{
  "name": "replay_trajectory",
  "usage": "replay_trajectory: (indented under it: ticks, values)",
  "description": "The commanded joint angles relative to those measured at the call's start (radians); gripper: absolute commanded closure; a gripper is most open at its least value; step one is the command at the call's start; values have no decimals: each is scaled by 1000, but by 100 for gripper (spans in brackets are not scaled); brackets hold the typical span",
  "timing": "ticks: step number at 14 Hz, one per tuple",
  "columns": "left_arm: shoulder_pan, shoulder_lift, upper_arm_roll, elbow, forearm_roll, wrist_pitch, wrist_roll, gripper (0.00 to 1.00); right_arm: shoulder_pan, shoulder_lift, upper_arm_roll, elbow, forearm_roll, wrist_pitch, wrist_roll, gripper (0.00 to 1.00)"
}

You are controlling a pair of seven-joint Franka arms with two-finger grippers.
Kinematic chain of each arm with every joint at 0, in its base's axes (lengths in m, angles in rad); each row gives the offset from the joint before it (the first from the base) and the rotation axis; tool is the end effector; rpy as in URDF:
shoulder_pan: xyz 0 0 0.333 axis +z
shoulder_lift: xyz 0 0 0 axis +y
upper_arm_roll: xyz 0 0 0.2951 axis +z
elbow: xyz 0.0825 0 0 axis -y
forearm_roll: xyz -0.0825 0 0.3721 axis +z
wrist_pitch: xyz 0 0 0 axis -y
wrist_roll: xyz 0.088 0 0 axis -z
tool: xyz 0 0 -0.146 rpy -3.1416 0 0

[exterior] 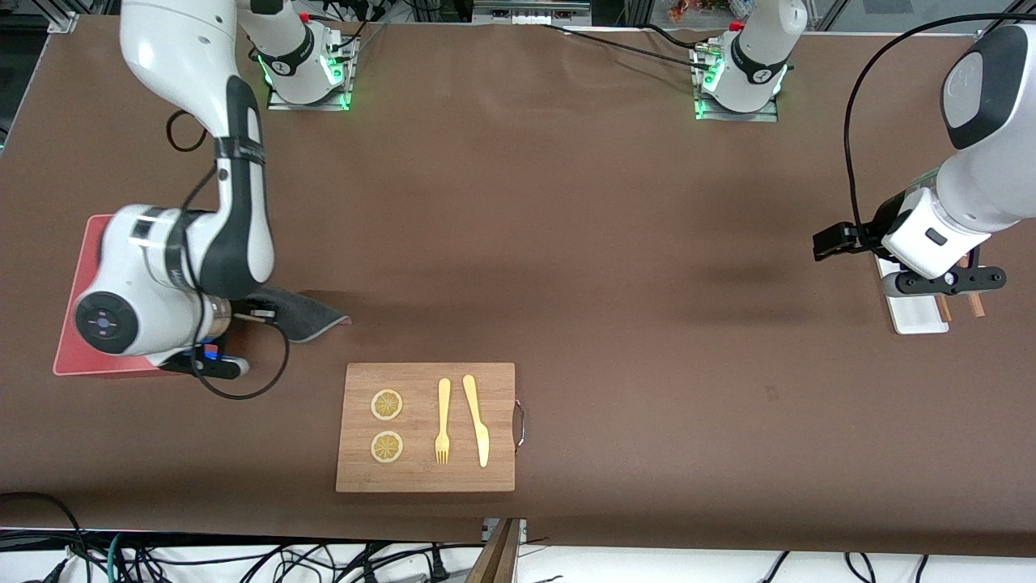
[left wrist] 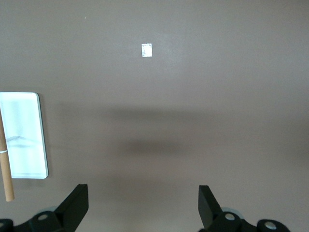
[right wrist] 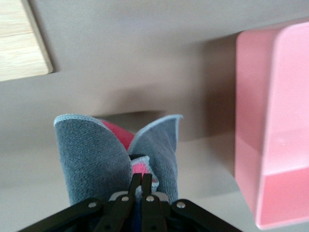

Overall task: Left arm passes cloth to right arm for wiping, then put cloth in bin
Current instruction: 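Move the cloth over the pink bin and open the right gripper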

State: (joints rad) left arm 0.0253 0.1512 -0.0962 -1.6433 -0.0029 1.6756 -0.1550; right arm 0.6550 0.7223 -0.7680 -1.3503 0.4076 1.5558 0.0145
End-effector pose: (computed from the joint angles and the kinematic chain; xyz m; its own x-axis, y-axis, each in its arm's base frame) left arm 0.5758 -0.0389 0.4552 0.9893 0.0842 -0.1192 0.0846 -0.9964 -0.0011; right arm 0.6392 0.0701 0.3069 0.9389 -0.1438 -0.3128 -0.1198 -0.9883 0.0948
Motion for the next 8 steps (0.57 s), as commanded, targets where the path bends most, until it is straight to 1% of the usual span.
replay_trajectory:
  ticks: [1, 3, 5, 8]
  values:
    - [5, -1, -2, 13, 8, -8, 17, 0, -32, -27, -40, 89, -13, -129, -68, 100]
    - [8, -1, -2, 14, 8, -8, 17, 0, -115, -99, -14, 100, -48, -183, -122, 100]
    - [8, -1, -2, 16, 8, -8, 17, 0, -185, -142, 15, 112, -120, -215, -232, 100]
    - [12, -1, 1, 20, 20, -8, 17, 0, -282, -213, 64, 96, -243, -215, -341, 100]
